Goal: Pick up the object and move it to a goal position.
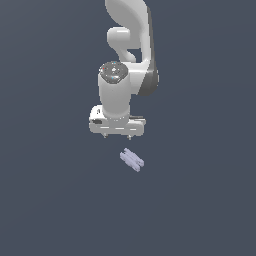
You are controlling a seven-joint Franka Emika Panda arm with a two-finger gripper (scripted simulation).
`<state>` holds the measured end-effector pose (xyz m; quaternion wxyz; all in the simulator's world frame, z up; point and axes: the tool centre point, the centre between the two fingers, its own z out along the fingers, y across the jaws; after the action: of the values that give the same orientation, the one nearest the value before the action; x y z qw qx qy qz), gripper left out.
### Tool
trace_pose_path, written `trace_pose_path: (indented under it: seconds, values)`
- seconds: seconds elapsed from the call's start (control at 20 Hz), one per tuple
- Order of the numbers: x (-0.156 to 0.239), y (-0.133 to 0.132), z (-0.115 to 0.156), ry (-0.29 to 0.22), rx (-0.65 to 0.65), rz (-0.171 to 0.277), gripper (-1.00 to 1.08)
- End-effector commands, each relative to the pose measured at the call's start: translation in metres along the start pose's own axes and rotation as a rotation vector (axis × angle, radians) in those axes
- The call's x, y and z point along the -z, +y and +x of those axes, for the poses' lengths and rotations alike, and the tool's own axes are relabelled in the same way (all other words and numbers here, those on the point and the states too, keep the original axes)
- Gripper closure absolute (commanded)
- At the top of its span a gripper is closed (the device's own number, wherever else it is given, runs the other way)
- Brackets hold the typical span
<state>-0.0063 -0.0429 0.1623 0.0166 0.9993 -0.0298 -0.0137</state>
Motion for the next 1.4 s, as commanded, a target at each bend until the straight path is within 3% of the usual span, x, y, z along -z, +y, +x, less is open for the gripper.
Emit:
trace_pose_path:
  seconds: [0.0, 0.9, 1.35]
  values:
    - [0.0, 0.0, 0.0, 0.0, 0.0, 0.0, -0.92]
    - [-0.005, -0.003, -0.005, -0.012, 0.059, -0.001, -0.92]
    - [-0.015, -0.011, 0.002, -0.008, 0.175, -0.002, -0.92]
